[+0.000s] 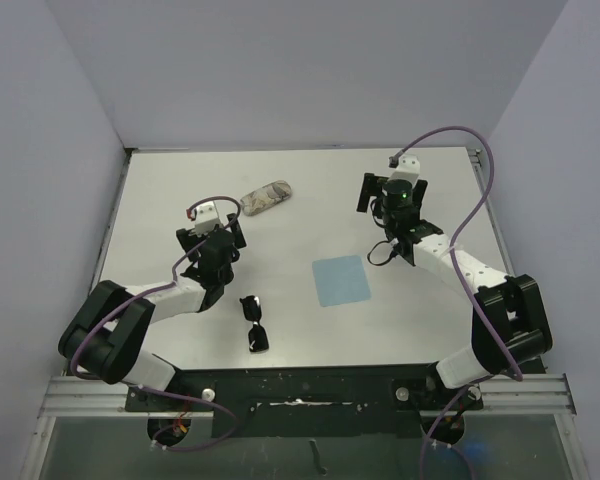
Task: Organize the sunglasses
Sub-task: Pick up the sunglasses case from the center of the board.
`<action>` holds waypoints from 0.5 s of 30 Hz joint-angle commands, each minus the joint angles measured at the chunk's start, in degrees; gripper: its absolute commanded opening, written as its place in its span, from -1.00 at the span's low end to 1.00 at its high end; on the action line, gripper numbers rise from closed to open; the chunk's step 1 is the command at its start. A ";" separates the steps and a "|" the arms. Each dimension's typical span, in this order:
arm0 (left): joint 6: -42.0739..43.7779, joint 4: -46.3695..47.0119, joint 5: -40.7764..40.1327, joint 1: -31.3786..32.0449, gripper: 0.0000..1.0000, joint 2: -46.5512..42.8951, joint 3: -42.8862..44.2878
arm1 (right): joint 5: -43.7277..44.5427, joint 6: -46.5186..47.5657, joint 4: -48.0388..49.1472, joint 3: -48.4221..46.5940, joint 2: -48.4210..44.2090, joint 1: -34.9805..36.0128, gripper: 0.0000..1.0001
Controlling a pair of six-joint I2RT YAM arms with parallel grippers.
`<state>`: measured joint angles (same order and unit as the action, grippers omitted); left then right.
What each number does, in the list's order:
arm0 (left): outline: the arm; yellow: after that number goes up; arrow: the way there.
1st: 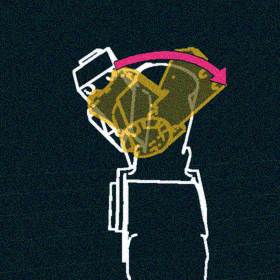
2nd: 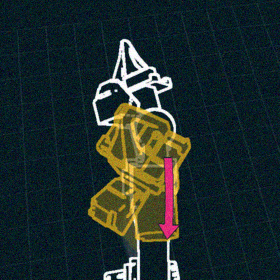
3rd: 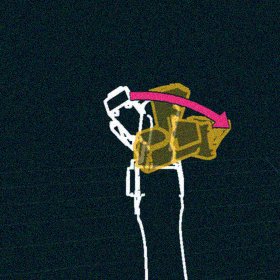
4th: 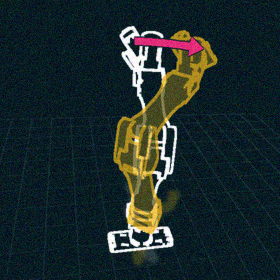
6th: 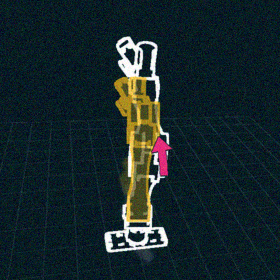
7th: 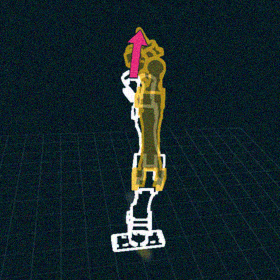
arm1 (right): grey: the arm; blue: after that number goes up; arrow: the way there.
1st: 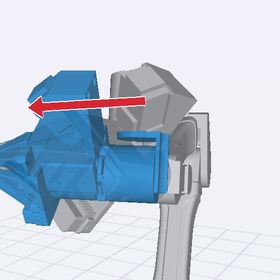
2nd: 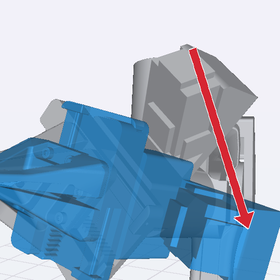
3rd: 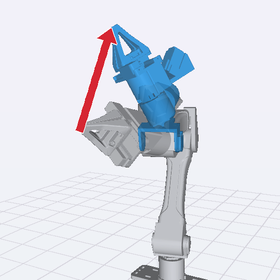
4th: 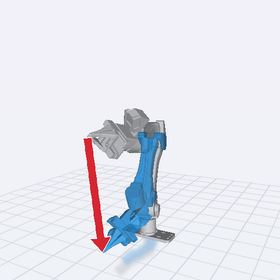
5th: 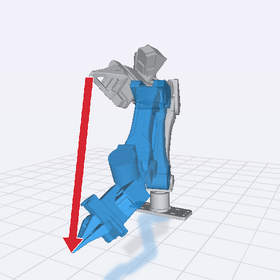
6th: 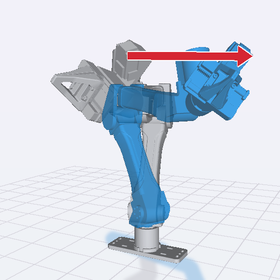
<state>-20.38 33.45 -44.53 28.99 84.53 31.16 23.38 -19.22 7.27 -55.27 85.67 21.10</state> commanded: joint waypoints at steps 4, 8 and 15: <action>-0.53 1.97 -0.31 -0.01 0.95 -1.12 1.71 | 0.76 0.60 3.16 -0.56 -2.27 0.27 0.95; -0.67 1.97 -0.42 0.01 0.96 -0.97 1.81 | -0.24 0.70 4.28 0.34 -2.96 0.31 0.95; -2.16 2.21 -1.15 -0.08 0.96 -0.31 2.16 | -5.39 -0.98 6.07 1.17 -3.01 -0.40 0.95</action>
<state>-20.71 33.45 -44.58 28.99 84.53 31.16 21.43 -19.55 8.80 -53.98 84.62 21.04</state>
